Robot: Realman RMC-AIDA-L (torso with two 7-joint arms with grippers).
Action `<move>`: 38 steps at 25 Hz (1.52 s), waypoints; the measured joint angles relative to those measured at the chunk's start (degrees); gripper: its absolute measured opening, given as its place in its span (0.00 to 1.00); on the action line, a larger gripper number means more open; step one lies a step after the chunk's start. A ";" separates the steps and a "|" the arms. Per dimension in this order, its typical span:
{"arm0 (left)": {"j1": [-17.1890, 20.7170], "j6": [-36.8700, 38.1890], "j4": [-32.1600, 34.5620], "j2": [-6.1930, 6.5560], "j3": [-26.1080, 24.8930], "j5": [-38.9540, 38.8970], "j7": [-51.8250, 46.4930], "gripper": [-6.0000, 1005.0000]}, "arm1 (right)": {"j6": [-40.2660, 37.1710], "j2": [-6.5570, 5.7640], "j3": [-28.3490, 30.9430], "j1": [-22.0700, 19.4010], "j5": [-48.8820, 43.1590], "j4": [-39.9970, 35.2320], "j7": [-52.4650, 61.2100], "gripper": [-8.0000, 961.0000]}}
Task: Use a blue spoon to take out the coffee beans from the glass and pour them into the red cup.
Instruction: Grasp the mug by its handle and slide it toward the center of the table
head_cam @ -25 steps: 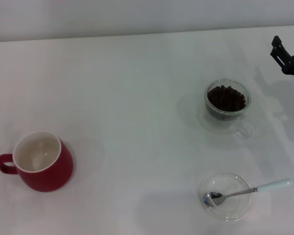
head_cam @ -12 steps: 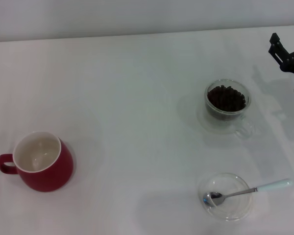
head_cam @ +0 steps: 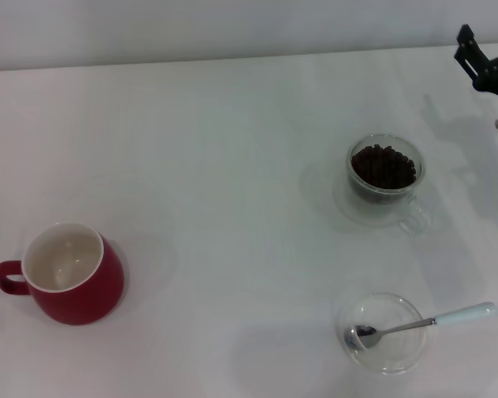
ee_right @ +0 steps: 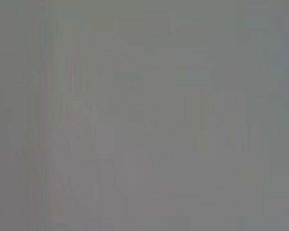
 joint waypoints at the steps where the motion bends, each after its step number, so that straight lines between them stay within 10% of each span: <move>1: 0.62 0.35 -0.01 0.04 -0.01 1.15 -0.15 0.82 | 0.03 0.00 0.00 0.39 0.00 0.00 -0.02 0.89; 15: 4.76 5.10 -6.72 0.26 0.00 19.54 3.54 0.82 | 0.37 0.05 1.49 2.53 0.00 0.07 -0.08 0.89; 38: -1.75 -2.31 -6.15 0.17 0.09 24.63 9.93 0.82 | 1.47 -0.01 1.68 3.10 0.01 0.06 -0.09 0.89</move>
